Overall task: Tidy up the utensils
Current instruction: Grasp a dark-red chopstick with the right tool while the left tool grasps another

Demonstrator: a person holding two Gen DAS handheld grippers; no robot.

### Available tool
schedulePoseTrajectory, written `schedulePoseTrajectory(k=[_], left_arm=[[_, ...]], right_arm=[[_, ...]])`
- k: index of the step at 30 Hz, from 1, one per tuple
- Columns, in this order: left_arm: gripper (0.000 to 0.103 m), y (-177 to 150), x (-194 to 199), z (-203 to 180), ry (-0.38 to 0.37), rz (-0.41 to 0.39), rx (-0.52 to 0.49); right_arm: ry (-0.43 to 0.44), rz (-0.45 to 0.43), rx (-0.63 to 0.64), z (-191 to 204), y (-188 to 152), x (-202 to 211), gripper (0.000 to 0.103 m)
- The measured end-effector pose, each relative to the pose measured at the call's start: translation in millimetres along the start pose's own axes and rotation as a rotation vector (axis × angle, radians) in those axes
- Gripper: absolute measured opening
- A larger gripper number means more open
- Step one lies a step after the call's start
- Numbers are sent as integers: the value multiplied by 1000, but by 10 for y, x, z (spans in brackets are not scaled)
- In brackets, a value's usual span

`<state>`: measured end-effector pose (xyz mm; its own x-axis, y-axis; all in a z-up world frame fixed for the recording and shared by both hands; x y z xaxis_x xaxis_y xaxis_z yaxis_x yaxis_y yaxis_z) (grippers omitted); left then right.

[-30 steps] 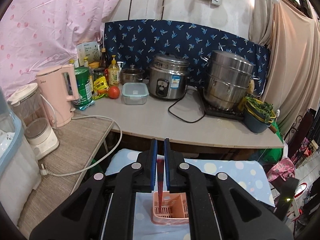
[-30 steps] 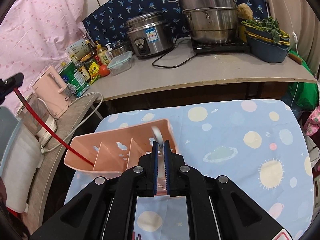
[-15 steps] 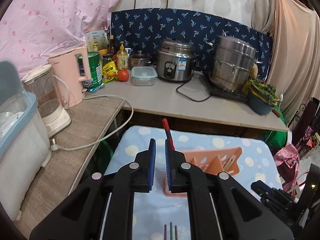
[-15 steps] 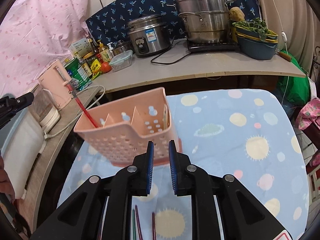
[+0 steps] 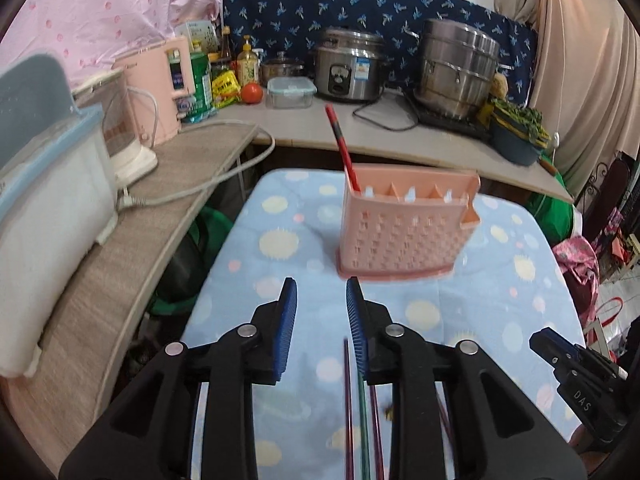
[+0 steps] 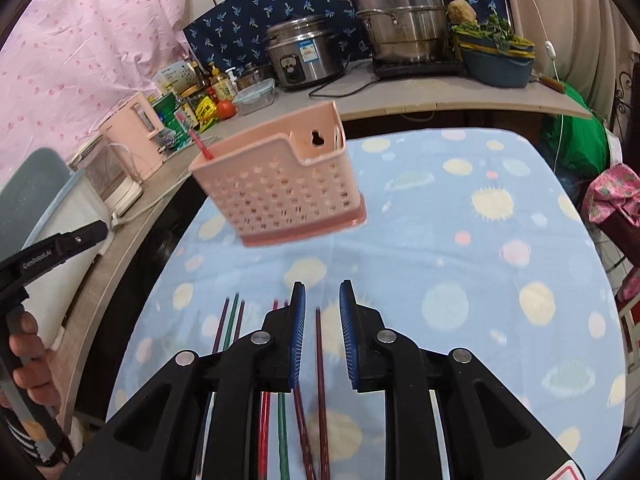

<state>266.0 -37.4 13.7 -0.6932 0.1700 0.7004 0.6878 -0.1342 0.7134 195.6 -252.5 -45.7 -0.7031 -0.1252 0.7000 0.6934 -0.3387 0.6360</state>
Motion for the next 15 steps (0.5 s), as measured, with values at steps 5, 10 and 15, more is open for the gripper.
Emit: schedulePoseTrajectory(k=[5, 10, 15], left_arm=[[32, -493, -66, -18, 1, 57, -15], [32, -945, -127, -4, 12, 108, -20], [32, -1335, -177, 36, 16, 151, -13]], right_arm=[[-33, 34, 20, -41, -451, 71, 18], [-60, 68, 32, -118, -831, 133, 18], [-78, 107, 37, -191, -1159, 161, 18]])
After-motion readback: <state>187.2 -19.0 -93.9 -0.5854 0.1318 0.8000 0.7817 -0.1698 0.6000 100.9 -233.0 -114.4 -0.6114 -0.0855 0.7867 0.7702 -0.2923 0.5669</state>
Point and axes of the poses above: each gripper's, at about its wrist camera, not at the fingertips, and x roughly against the way its jaws point, z to its left, y to its top, the point moved 9 cm from there along -x, roughly the way its jaws point, and after that the axes turned 3 degrees about -x, right-handed, at the moved point
